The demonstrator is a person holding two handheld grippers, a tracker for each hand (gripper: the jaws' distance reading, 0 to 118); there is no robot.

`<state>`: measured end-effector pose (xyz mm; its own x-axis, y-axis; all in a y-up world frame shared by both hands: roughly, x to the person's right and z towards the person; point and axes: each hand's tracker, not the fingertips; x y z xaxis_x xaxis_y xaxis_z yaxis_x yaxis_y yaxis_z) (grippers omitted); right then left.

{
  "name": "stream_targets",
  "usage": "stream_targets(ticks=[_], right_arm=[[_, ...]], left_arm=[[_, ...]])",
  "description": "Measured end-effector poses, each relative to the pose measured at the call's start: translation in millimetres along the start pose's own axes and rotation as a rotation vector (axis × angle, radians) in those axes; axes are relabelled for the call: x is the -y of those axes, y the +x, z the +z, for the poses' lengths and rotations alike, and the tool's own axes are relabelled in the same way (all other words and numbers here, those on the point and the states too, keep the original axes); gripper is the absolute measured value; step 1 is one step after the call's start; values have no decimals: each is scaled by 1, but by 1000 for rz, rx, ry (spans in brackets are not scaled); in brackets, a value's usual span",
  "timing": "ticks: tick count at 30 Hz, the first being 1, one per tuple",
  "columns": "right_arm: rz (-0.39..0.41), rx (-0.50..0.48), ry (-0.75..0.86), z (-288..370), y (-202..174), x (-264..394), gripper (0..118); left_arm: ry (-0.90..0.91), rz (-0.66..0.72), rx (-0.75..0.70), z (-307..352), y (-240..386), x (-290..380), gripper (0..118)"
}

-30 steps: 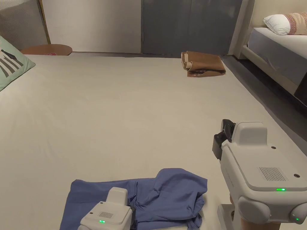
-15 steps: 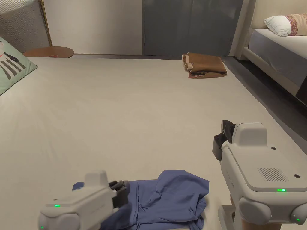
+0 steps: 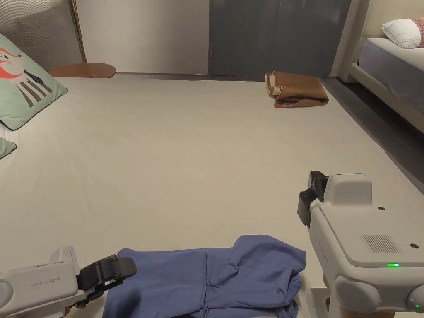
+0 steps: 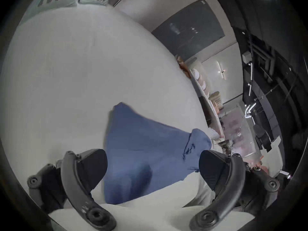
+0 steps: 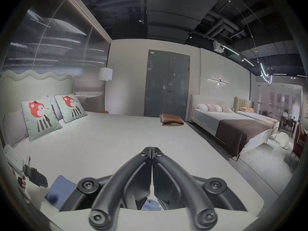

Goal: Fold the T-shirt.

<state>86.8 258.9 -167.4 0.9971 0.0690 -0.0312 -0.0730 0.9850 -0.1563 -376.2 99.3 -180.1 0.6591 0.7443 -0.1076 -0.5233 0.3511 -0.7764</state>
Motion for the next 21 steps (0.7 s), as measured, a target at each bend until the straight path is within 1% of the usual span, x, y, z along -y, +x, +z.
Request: stream_targets(ticks=[4,5,6,7,8,9,10,11,13,14,15,16,17,21], right_arm=[[5,1,-5,-3,0,3,0],[8,2,-7,-3,0,3,0],[10,3,-7,-3,0,2,0],[12,5,-8,-4,0,2,0],[13,6,-10,-4,0,2,0],[13,6,-12,-5,0,3,0],[11,6,-13,-5,0,3,0],[11,6,-15,-6,1,3,0],[11,6,-16,-6,0,3,0],[11,7,-15,-4,0,3,0],[11,7,-16,-4,0,3,0],[11,6,-17,-4,0,3,0],[10,5,-17,-4,0,3,0],[7,4,-11,-4,0,1,0]], left_arm=[[-27,34,19,-8,-25,-1,108],[-29,58,24,-10,-29,0,106],[-39,69,42,-13,-33,0,100],[-33,68,44,-14,-34,1,87],[-24,68,44,-17,-33,2,66],[-29,54,19,-22,-34,1,56],[-34,26,-17,-26,-34,3,51],[-43,-4,-19,-30,-33,4,46],[-30,-7,-20,-35,-37,2,33],[-30,-7,-24,-36,-38,1,20],[-25,-3,-26,-35,-38,1,14],[-23,-4,-25,-35,-38,1,13],[-13,-14,-32,-33,-24,10,10],[25,-105,-92,-16,-3,17,8]])
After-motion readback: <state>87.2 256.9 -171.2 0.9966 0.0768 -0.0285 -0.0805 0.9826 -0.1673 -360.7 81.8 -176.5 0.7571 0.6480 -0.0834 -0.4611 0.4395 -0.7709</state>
